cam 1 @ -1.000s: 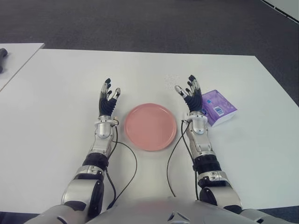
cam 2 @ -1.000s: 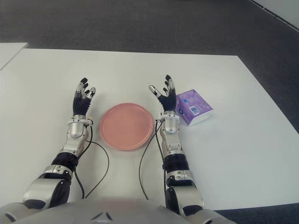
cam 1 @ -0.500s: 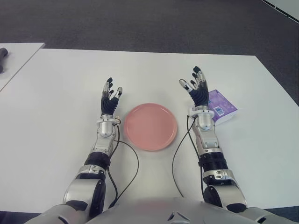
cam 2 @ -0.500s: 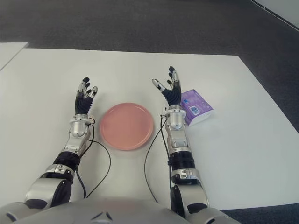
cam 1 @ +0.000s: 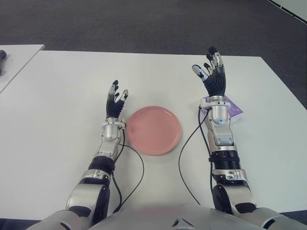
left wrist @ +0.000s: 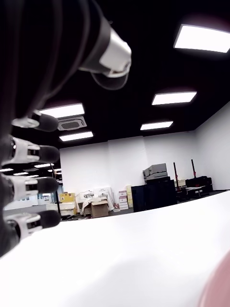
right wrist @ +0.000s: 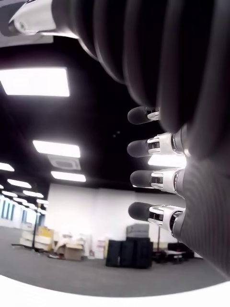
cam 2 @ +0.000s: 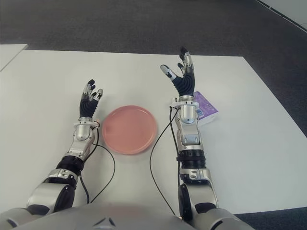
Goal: Put the tissue paper into the plate.
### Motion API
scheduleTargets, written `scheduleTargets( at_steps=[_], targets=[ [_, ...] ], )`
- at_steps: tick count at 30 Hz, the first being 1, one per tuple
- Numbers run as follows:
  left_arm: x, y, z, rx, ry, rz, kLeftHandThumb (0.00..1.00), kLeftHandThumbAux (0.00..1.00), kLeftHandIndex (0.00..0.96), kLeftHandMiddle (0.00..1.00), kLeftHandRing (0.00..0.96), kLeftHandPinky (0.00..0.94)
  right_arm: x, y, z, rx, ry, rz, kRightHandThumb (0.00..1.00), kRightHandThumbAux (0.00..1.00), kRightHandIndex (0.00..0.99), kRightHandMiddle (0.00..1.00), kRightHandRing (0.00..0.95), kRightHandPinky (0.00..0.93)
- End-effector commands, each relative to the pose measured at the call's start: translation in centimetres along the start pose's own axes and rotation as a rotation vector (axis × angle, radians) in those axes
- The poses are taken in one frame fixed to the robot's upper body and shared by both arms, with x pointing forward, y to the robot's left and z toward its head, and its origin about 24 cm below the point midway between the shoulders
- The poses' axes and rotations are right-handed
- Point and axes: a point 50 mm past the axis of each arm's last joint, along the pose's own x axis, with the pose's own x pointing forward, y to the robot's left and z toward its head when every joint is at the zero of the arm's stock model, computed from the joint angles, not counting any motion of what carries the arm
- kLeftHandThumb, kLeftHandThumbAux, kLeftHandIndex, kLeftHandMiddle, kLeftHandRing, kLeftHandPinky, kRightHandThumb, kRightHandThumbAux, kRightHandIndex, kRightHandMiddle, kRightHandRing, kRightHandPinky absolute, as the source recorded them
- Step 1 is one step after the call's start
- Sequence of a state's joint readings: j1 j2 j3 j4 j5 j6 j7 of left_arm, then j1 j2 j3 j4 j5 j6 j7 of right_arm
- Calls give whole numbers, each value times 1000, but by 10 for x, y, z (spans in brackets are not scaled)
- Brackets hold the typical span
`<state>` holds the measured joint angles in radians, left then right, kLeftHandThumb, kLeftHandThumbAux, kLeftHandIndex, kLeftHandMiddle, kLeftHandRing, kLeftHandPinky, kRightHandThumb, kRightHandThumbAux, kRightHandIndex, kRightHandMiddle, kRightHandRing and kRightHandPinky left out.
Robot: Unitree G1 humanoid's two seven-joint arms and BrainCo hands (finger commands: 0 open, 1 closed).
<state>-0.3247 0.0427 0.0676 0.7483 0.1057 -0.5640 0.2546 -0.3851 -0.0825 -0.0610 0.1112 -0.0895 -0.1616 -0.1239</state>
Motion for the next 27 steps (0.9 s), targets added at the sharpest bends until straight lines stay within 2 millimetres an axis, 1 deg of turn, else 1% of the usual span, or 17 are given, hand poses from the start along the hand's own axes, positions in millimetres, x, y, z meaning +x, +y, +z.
scheduleTargets(
  at_steps=[1, 6, 10, 14, 16, 20, 24, 27],
  targets=[
    [-6, 0, -6, -2, 34, 3, 7, 475, 0, 0, 0, 0, 7, -7, 8, -8, -25, 5, 246, 571, 33, 44, 8, 0],
    [-6, -1, -6, -1, 40, 3, 8, 462, 0, 0, 0, 0, 14, -12, 17, -20, -35, 14, 303, 561, 30, 41, 7, 0],
    [-8, -1, -6, 1, 41, 5, 11, 448, 0, 0, 0, 0, 20, -19, 26, -56, -31, 58, 344, 547, 28, 34, 2, 1],
    [-9, -2, -6, 0, 41, 9, 13, 441, 0, 0, 0, 0, 18, -30, 36, -225, 0, 100, 326, 481, 13, 9, 0, 0],
    [-9, -2, -6, -1, 41, 9, 14, 440, 0, 0, 0, 0, 18, -32, 38, -282, 12, 110, 317, 461, 7, 4, 0, 0],
    [-10, -3, -6, -1, 47, 8, 13, 438, 0, 0, 0, 0, 16, -36, 40, -479, 63, 149, 293, 406, 1, 0, 0, 0],
    [-11, -3, -7, 0, 53, 0, 10, 435, 0, 0, 0, 0, 11, -41, 42, -591, 110, 170, 291, 375, 0, 0, 0, 0],
    [-11, -4, -8, -2, 52, -3, 6, 440, 0, 0, 0, 0, 9, -43, 44, -639, 137, 186, 298, 363, 0, 0, 0, 0]
  ],
)
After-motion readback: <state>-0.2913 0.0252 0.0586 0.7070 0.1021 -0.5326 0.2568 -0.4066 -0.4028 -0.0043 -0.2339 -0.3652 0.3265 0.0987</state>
